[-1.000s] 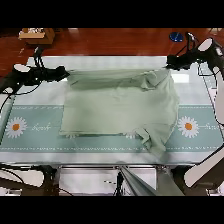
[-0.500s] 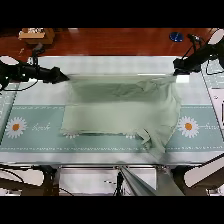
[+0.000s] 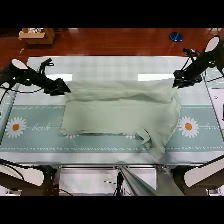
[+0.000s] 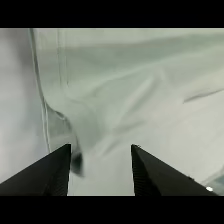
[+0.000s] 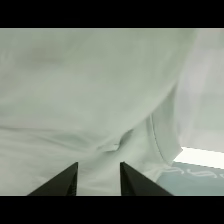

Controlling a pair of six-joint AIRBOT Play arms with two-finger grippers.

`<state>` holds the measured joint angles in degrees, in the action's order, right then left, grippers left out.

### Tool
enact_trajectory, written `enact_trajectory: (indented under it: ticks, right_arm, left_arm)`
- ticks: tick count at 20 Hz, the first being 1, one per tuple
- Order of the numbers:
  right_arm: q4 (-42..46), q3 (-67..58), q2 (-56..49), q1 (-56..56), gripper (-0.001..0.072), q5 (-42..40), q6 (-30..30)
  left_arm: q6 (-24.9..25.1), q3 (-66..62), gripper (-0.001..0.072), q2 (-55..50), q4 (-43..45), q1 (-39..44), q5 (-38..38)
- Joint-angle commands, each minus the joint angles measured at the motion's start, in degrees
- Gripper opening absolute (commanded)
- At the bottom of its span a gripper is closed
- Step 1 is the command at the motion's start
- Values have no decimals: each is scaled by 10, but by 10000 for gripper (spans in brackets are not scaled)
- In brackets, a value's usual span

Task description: Fold the shirts.

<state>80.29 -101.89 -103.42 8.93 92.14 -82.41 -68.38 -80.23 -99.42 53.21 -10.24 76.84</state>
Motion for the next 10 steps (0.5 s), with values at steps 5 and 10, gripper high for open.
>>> enact_trajectory:
  ticks: [5, 10]
  right_arm:
    - [60, 59, 111, 102, 357, 79, 17]
    - [-75, 289, 270, 230, 428, -24, 43]
  left_arm:
    - [-18, 17, 457, 76, 49, -134, 164]
    - [28, 264, 478, 196, 46, -224, 133]
